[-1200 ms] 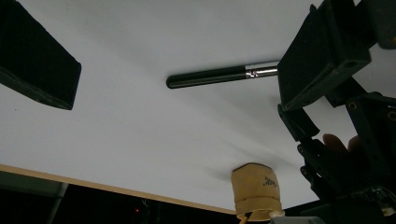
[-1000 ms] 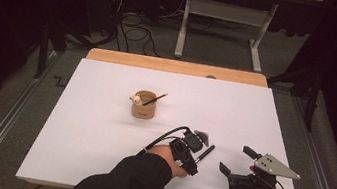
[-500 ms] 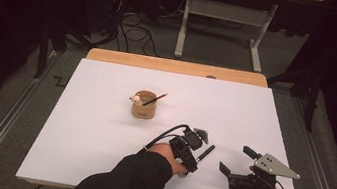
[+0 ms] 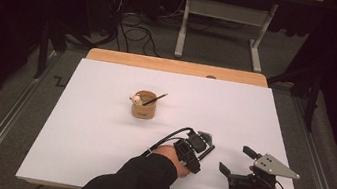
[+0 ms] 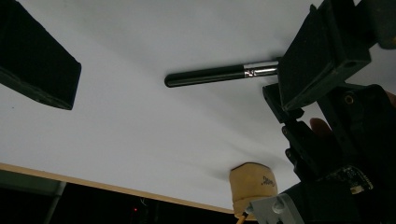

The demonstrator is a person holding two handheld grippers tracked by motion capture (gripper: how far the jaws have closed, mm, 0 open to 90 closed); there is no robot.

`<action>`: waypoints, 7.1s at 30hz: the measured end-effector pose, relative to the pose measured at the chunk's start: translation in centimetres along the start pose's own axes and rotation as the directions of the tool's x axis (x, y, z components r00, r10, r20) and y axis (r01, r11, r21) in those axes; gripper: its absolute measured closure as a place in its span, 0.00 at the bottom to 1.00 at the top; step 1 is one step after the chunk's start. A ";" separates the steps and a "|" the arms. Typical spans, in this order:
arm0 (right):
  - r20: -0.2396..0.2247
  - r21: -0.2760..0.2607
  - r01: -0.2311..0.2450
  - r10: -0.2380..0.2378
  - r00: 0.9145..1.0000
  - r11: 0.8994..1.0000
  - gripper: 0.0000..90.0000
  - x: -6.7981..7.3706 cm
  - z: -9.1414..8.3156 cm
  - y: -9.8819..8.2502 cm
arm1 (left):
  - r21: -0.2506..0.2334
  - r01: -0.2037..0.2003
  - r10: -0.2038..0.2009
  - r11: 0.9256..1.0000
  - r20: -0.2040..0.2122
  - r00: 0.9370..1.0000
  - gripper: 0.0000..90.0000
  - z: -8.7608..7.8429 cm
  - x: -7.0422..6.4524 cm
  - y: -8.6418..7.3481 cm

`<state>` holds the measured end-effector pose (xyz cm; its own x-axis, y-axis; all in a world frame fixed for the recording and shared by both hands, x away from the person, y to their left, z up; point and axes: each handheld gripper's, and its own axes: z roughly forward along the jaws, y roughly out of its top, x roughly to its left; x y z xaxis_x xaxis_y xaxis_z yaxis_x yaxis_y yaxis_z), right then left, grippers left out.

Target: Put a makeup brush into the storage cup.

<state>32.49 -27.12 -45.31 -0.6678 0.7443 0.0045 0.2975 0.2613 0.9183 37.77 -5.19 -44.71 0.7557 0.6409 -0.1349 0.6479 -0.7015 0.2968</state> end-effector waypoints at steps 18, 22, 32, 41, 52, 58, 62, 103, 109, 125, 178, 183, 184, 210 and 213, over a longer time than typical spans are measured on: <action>0.000 -0.001 0.002 -0.002 1.000 1.000 0.00 0.0 0.0 0.0 | 0.018 -0.002 0.003 1.000 -0.029 1.000 0.78 0.3 -0.5 0.3; -0.001 -0.002 0.004 -0.004 1.000 1.000 0.00 0.0 0.0 0.0 | 0.024 -0.004 0.005 1.000 -0.052 0.999 0.83 0.4 -0.6 0.3; 0.000 -0.002 0.005 -0.005 1.000 1.000 0.00 0.0 0.0 0.0 | 0.005 -0.026 0.027 1.000 -0.084 0.996 0.86 0.2 -0.2 0.1; -0.001 0.000 0.001 -0.001 1.000 1.000 0.00 0.0 0.0 0.0 | -0.003 -0.062 0.062 0.998 -0.076 0.995 0.86 -0.6 0.3 -0.7; -0.005 0.006 0.002 -0.002 1.000 1.000 0.00 0.1 0.1 -0.1 | -0.016 -0.086 0.085 0.996 -0.053 0.995 0.86 -1.8 1.4 -2.8; -0.008 0.010 0.005 -0.005 1.000 1.000 0.00 0.1 0.2 -0.1 | -0.009 -0.090 0.090 0.996 -0.053 0.995 0.86 -3.0 2.5 -4.5; -0.005 0.014 0.002 -0.002 1.000 1.000 0.00 0.2 0.2 -0.2 | -0.017 -0.075 0.074 0.997 -0.051 0.996 0.86 -3.9 3.4 -5.7; -0.121 0.075 0.223 -0.213 0.969 0.972 0.17 5.0 2.8 1.8 | 0.056 -0.155 0.155 0.986 0.006 0.988 0.86 -7.4 6.6 -10.2; -0.162 0.124 0.275 -0.254 0.953 0.953 0.17 5.8 3.8 2.3 | 0.085 -0.170 0.168 0.982 0.030 0.985 0.86 -7.0 6.4 -9.9; -0.229 0.157 0.476 -0.437 0.870 0.865 0.31 8.7 6.1 3.2 | 0.132 -0.204 0.200 0.970 0.040 0.979 0.86 -7.2 5.7 -8.8; -0.289 0.205 0.749 -0.692 0.662 0.630 0.63 10.6 8.2 3.1 | 0.215 -0.275 0.261 0.937 0.088 0.961 0.86 -7.9 4.5 -7.2; -0.285 0.204 0.749 -0.693 0.662 0.631 0.62 10.7 8.3 3.4 | 0.213 -0.274 0.261 0.938 0.085 0.962 0.86 -7.8 4.4 -7.2; -0.290 0.206 0.753 -0.696 0.657 0.625 0.61 10.7 8.3 3.4 | 0.215 -0.274 0.262 0.937 0.086 0.961 0.86 -7.8 4.4 -7.1; -0.354 0.194 0.791 -0.710 0.608 0.580 0.77 10.7 9.0 3.5 | 0.216 -0.288 0.273 0.933 0.096 0.957 0.86 -7.7 4.2 -7.1; -0.353 0.195 0.791 -0.711 0.608 0.580 0.77 10.8 9.0 3.5 | 0.212 -0.289 0.274 0.934 0.097 0.957 0.86 -7.8 4.2 -7.1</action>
<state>32.47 -12.69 -45.64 -0.8586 0.0498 -0.5102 -0.2228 0.8601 0.4589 35.61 4.91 -40.05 0.9099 0.3906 -0.1396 0.4067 -0.9061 0.1161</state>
